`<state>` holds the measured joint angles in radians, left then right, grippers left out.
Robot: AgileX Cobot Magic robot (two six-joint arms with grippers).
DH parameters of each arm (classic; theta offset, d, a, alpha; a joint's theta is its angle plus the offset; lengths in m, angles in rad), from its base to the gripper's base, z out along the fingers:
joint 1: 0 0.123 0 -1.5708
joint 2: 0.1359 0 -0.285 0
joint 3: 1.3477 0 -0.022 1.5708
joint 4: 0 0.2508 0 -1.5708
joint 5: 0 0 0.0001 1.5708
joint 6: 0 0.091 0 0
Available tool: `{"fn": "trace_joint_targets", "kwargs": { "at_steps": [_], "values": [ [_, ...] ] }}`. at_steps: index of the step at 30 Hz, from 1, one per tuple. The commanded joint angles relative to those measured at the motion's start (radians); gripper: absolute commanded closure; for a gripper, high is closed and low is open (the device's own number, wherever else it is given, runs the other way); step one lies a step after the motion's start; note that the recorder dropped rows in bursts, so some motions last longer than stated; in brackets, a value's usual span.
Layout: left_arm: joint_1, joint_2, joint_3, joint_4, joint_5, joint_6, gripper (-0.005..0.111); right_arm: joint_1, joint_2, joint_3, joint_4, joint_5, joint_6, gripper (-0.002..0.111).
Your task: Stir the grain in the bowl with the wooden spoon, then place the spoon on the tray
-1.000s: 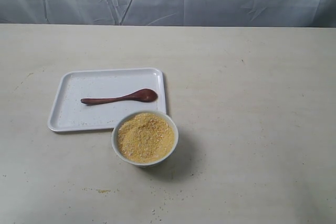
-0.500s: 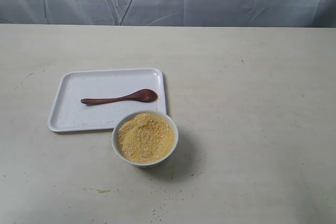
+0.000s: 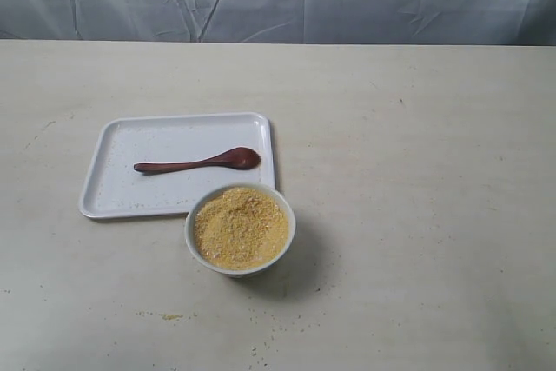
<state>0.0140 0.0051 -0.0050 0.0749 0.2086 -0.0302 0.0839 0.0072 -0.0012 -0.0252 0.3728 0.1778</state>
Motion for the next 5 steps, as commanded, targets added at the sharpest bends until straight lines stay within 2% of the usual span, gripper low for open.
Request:
{"fn": "trace_joint_targets", "kwargs": {
  "at_steps": [1,5],
  "values": [
    [0.004,-0.005,0.005,-0.003,-0.007,-0.003,0.106,-0.007,-0.007,0.001,-0.002,-0.009,-0.002,0.108],
    [0.004,-0.005,0.005,-0.003,-0.007,-0.003,0.106,-0.007,-0.007,0.001,-0.002,-0.009,-0.002,0.108]
  ]
}}
